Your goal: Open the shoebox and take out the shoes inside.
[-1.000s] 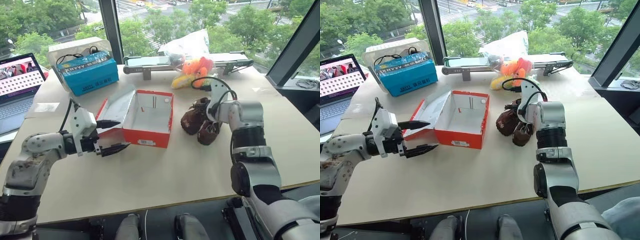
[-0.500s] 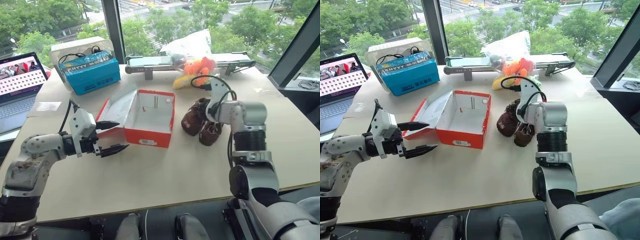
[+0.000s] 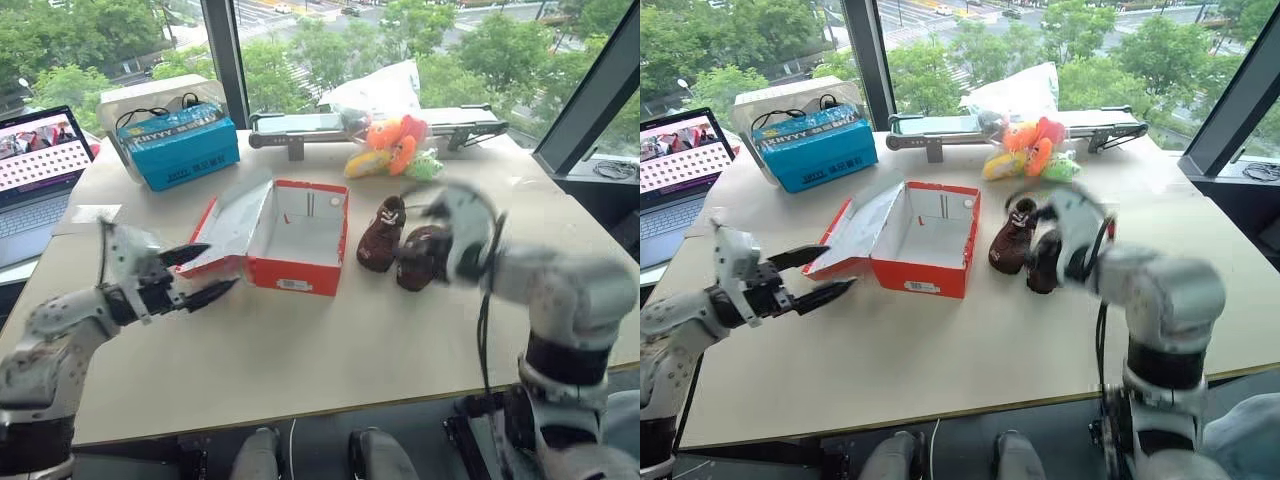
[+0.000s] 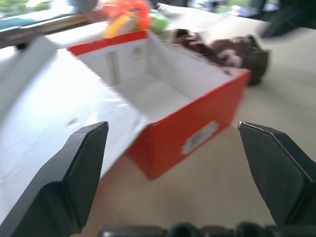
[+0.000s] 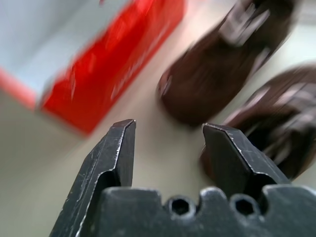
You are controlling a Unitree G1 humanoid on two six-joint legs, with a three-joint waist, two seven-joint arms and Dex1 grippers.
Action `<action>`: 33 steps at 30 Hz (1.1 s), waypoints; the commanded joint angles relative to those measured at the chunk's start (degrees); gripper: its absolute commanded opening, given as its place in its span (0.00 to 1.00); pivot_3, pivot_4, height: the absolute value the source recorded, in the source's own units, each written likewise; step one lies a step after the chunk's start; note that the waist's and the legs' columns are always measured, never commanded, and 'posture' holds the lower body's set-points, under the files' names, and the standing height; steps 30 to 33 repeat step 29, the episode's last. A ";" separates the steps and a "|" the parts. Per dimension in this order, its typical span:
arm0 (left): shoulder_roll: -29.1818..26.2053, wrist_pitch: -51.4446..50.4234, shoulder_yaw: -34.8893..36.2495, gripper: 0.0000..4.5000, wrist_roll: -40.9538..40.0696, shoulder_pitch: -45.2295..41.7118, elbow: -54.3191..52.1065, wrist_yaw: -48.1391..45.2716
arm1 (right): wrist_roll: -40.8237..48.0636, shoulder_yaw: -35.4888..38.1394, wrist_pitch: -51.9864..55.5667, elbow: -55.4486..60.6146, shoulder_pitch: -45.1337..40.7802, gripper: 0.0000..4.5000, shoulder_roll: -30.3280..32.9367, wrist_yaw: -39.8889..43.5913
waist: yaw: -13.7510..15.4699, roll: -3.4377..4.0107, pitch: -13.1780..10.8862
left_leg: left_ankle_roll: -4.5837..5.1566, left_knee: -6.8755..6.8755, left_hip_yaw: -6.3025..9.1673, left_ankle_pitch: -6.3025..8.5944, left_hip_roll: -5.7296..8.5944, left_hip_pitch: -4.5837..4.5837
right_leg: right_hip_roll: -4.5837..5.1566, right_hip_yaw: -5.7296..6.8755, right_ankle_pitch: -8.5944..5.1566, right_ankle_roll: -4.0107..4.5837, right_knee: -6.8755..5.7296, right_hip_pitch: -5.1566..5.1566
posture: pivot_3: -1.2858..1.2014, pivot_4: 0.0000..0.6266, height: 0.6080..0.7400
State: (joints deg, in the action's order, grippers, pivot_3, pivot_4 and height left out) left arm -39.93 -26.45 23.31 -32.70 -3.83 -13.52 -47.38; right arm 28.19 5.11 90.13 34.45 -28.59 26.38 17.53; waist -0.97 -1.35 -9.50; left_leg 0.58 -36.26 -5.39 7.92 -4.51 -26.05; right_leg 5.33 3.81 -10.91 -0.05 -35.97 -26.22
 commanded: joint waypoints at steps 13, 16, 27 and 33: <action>18.01 17.96 4.14 1.00 14.72 6.84 9.49 27.03 | -30.16 -13.10 -39.43 -4.94 19.64 0.59 -5.55 -24.38 | 0.76 -0.27 0.18 | -0.58 -0.16 -0.02 0.35 0.03 -0.04 | 0.07 0.06 -0.13 0.25 0.08 0.07 | 0.52 0.24 1.00; 20.27 19.59 2.82 1.00 16.64 7.25 10.68 29.90 | -30.22 -10.45 -40.74 -6.04 20.93 0.59 -8.49 -24.96 | 0.65 -0.29 0.19 | -0.57 -0.16 -0.04 0.35 0.03 -0.05 | 0.04 0.01 -0.06 0.13 0.11 0.06 | 0.52 0.24 1.00; 22.67 21.88 -0.54 1.00 17.99 5.85 12.31 32.51 | -31.76 -6.64 -42.80 -7.94 22.27 0.59 -10.34 -23.72 | 0.84 -0.28 0.23 | -0.59 -0.16 -0.03 0.36 0.02 -0.03 | 0.07 0.02 -0.14 0.26 0.10 0.07 | 0.52 0.24 1.00; 22.48 22.25 -0.67 1.00 17.53 5.81 12.80 31.92 | -32.07 -6.50 -43.07 -8.18 22.32 0.59 -10.68 -23.46 | 0.84 -0.28 0.23 | -0.59 -0.16 -0.03 0.36 0.02 -0.03 | 0.06 0.02 -0.14 0.26 0.10 0.07 | 0.52 0.24 1.00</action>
